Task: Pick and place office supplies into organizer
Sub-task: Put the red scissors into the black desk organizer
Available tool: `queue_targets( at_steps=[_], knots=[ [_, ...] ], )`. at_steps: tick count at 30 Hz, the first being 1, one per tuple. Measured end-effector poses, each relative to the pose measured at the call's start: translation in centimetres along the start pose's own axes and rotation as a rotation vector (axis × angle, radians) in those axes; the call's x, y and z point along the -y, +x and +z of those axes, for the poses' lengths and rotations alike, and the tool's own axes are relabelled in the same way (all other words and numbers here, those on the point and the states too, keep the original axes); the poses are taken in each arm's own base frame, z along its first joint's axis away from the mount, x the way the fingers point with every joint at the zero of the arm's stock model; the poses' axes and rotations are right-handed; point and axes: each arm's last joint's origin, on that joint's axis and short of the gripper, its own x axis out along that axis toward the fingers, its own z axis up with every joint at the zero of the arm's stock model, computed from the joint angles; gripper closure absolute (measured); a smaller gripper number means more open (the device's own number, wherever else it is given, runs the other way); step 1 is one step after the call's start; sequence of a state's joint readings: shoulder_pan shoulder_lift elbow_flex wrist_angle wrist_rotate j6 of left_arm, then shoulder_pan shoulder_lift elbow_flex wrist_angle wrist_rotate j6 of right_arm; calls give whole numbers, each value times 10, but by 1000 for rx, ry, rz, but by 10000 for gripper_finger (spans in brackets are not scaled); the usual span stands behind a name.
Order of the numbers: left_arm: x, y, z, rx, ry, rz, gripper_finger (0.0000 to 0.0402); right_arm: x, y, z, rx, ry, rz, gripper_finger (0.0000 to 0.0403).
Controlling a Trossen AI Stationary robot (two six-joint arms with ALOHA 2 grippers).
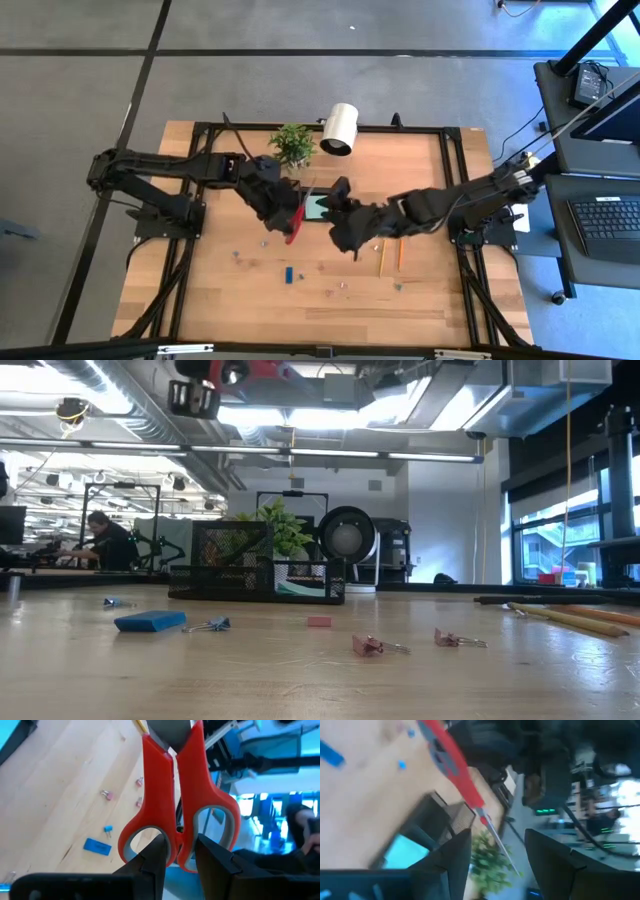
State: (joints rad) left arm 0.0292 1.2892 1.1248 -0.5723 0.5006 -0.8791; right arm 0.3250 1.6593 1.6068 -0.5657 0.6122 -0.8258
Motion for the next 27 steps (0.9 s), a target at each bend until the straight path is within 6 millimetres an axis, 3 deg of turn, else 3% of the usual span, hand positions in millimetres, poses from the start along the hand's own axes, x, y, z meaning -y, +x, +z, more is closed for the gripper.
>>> queue_targets(
  at_steps=[8,27],
  knots=[
    [0,-3,6,36,-44,-22,313,-19,23,6,-86,-94,-4,214],
    [0,-2,6,35,-61,-24,313,-6,23,16,-30,-73,-145,215]
  ],
)
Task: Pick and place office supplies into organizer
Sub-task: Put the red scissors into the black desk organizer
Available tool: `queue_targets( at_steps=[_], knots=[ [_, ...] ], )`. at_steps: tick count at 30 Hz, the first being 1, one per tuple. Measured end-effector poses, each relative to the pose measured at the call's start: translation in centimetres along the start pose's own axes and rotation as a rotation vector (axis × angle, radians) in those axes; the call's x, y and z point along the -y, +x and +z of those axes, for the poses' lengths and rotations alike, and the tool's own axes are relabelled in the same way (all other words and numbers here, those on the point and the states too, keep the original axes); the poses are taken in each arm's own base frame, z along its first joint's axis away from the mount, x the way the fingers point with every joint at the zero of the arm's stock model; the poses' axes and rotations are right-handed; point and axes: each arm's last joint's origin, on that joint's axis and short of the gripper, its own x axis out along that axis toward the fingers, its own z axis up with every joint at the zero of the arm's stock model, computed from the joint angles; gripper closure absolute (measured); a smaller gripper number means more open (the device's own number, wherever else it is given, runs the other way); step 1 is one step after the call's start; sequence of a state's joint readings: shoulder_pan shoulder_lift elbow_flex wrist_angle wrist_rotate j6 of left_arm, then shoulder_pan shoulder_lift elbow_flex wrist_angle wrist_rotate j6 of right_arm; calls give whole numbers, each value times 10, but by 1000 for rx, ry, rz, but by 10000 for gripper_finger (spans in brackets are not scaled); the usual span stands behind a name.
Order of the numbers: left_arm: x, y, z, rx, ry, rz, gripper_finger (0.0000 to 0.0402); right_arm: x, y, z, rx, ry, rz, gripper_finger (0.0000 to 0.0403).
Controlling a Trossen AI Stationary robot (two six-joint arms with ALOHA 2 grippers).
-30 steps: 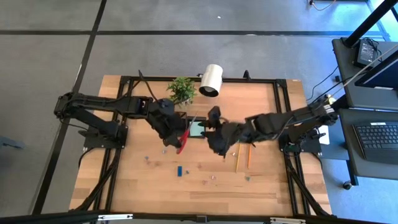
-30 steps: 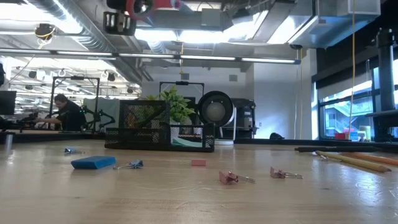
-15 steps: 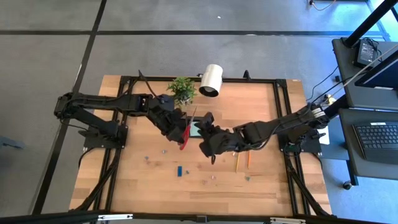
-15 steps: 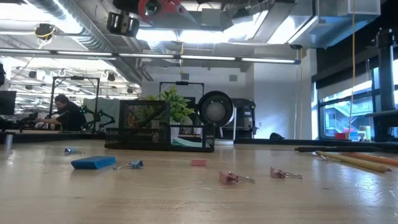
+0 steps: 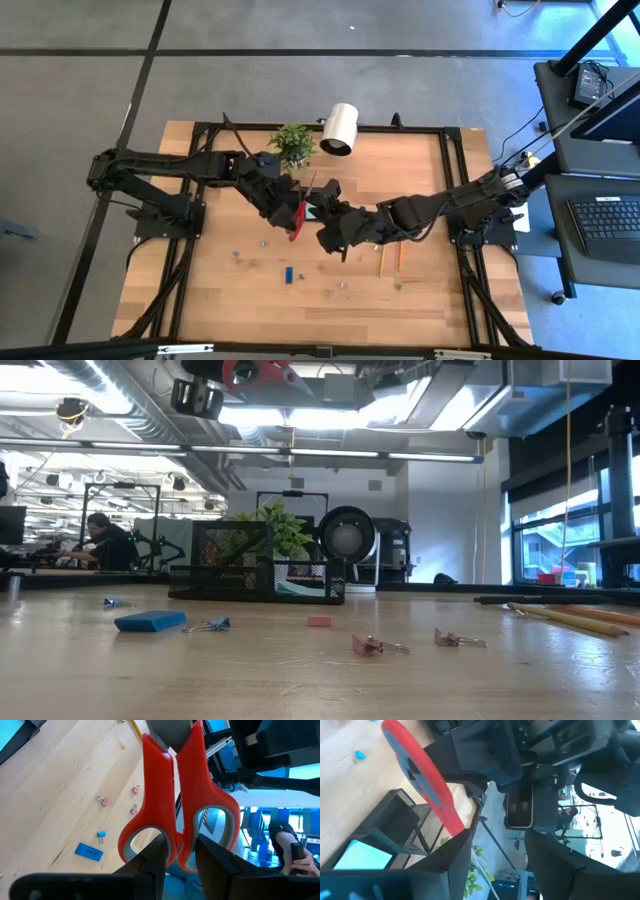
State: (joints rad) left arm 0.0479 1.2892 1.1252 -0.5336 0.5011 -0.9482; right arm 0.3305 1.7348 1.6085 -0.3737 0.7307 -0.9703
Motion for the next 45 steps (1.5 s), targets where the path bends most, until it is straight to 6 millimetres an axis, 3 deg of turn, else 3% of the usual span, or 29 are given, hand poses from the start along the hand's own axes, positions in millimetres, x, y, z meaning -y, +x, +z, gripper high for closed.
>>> queue_targets(
  at_steps=[22,33,45],
  knots=[
    [0,0,0,0,-30,0,313,6,12,-8,96,38,80,215],
    [1,0,-1,-36,-38,-25,313,0,13,-13,104,-66,152,215],
    [2,0,-1,-38,-33,-34,313,-12,37,-14,101,-130,185,215]
  ],
)
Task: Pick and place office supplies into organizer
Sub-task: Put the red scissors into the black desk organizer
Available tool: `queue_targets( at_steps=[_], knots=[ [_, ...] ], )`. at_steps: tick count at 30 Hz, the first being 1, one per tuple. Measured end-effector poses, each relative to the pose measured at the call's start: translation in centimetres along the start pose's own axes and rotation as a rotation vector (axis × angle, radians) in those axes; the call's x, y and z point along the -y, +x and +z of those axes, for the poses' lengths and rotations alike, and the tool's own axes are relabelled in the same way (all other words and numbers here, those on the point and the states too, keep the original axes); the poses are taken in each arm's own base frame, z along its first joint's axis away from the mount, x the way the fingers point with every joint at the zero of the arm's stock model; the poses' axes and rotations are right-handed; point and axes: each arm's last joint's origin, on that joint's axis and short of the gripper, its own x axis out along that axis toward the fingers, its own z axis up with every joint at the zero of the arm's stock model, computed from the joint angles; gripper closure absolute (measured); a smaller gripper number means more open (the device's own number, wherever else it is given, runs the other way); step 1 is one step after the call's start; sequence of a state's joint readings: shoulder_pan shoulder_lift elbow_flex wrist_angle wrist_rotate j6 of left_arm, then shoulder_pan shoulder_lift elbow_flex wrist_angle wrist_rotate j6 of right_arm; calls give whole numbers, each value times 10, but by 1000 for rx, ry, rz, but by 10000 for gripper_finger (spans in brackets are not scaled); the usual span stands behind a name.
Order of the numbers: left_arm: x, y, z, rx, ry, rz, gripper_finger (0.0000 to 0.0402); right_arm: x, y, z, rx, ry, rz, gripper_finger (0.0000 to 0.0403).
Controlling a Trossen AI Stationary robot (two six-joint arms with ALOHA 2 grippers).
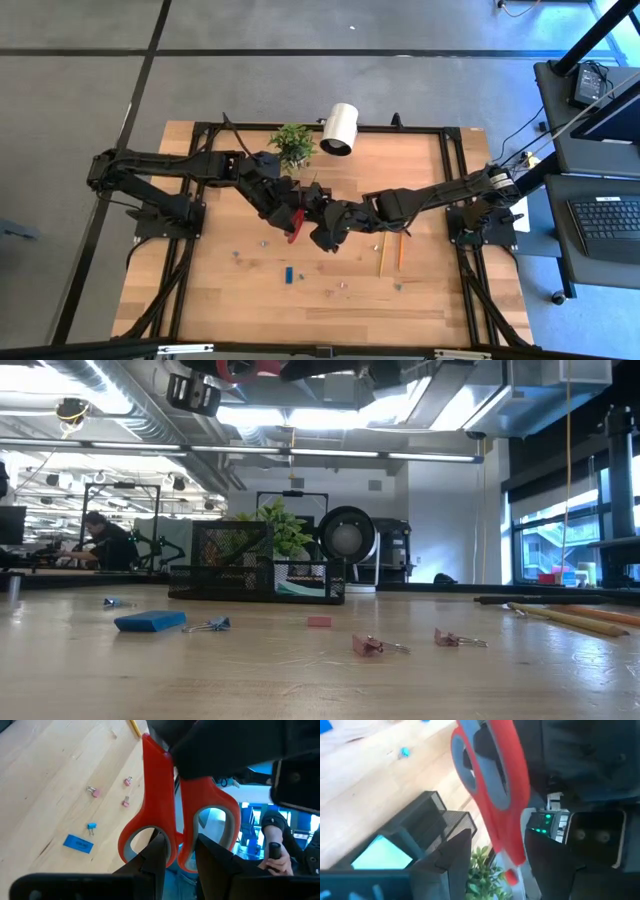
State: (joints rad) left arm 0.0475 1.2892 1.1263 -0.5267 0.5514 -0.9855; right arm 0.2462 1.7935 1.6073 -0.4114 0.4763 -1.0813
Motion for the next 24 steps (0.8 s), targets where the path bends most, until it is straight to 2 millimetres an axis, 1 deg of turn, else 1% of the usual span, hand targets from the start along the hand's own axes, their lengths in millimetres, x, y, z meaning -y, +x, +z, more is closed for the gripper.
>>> queue_targets(
  at_steps=[3,5,15,24],
  knots=[
    [0,0,0,0,0,0,313,0,0,0,1,1,-2,217],
    [0,0,0,-1,1,0,313,0,0,0,0,1,-1,226],
    [-1,0,0,-3,-2,6,313,1,-1,0,2,1,-5,295],
    [-3,0,-2,-17,-12,23,313,0,-1,0,-1,-6,7,337]
  ],
)
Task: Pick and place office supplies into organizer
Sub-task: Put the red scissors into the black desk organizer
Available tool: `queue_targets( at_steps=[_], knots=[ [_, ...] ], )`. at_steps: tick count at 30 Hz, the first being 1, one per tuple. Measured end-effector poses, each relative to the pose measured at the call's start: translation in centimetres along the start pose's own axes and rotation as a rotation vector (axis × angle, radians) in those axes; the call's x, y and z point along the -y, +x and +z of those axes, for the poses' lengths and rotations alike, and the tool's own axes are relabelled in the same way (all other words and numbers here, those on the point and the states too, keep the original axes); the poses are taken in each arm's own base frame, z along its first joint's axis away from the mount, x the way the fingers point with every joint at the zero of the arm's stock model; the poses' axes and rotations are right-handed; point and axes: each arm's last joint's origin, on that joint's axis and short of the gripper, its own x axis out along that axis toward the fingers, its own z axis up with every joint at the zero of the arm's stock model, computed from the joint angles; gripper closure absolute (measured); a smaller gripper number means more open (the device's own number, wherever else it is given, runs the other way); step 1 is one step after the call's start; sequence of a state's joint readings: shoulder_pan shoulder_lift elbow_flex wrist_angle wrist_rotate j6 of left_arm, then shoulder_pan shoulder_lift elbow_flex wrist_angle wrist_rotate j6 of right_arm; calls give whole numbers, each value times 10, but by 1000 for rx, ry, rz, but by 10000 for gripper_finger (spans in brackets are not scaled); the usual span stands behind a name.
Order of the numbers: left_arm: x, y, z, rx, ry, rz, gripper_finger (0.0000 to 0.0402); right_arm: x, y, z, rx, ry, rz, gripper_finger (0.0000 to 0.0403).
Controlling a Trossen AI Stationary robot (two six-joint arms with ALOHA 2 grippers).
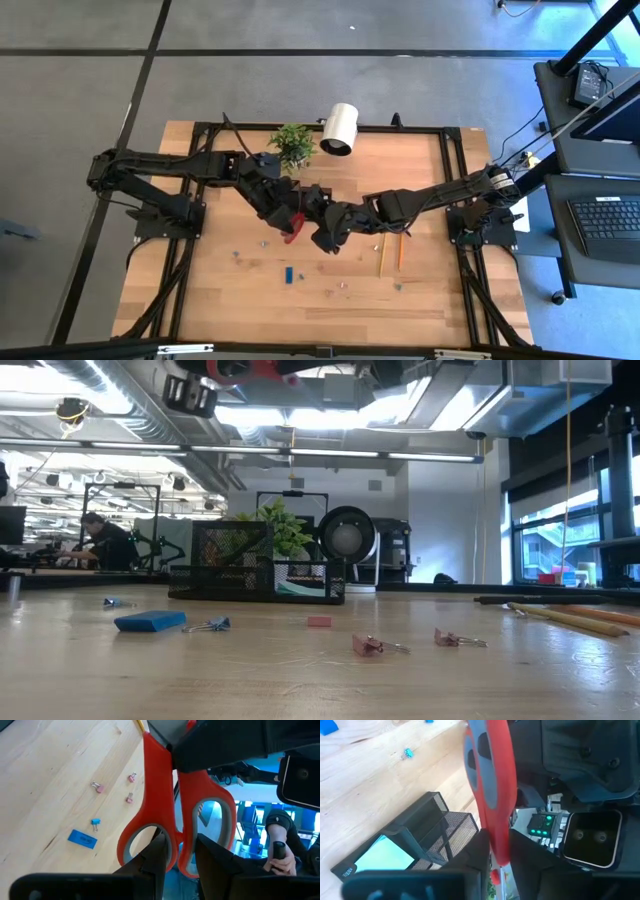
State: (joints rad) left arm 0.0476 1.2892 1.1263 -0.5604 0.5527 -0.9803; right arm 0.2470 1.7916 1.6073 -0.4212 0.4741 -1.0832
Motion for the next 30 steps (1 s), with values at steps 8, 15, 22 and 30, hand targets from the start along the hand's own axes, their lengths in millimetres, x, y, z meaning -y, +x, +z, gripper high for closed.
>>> queue_targets(
  at_steps=[8,15,22,30],
  knots=[
    [-1,0,-1,-6,28,5,313,-3,0,0,12,-12,28,355],
    [1,0,-1,-51,74,-42,290,-4,-4,7,33,-48,19,358],
    [2,-3,2,-96,66,-104,239,-8,-7,12,45,-61,25,358],
    [0,-16,4,-138,44,-165,224,-8,-9,13,49,-49,27,358]
  ],
)
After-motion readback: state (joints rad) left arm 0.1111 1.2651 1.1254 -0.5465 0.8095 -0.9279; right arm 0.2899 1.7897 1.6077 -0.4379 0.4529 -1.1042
